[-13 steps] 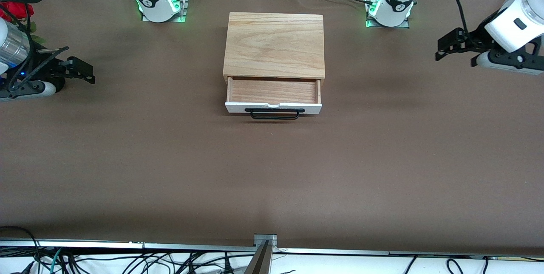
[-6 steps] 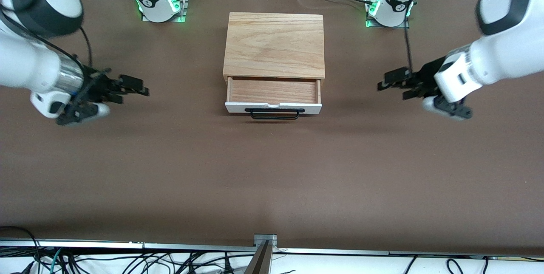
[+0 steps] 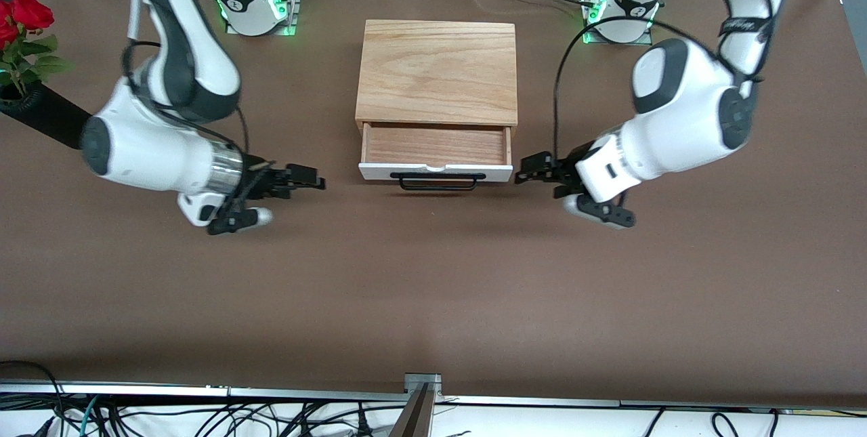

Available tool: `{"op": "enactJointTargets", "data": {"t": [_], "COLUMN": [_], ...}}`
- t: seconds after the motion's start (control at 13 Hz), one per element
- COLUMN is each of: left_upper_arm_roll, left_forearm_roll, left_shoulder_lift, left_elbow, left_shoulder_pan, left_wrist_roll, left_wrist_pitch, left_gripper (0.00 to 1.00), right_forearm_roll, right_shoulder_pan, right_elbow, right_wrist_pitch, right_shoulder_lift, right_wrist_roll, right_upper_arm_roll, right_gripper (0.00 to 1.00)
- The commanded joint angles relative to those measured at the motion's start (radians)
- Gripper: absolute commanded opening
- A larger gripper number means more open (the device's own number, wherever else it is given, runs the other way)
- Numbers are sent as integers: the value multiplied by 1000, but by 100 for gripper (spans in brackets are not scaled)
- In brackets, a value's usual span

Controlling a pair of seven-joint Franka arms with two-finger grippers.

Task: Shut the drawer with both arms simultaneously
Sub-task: 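Move both grippers toward the drawer front on either side of the handle, then push the white drawer front into the box with both grippers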

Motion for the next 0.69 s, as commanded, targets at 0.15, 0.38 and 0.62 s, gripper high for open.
{"op": "enactJointTargets", "data": {"t": [0.15,0.38,0.62], "left_upper_arm_roll": [-24,-24,-55], "left_forearm_roll": [-51,-64,-64], "left_shoulder_lift": [118,156,145], "left_elbow": [-39,-42,-71], "left_shoulder_pan": [-86,-95,-74], "left_wrist_roll": [-3,-5,-2], "left_wrist_pitch": [160,160,145], "left_gripper": [100,100,100], "right_forearm_roll": [90,100,117], "right_shoulder_pan": [87,99,120], "right_elbow": [-8,-32,-67], "right_wrist_pitch": [91,91,97], "right_shoulder_lift": [70,77,74], "right_wrist_roll": [63,63,74], "right_upper_arm_roll": [-3,-2,-2], "right_gripper": [100,100,100]}}
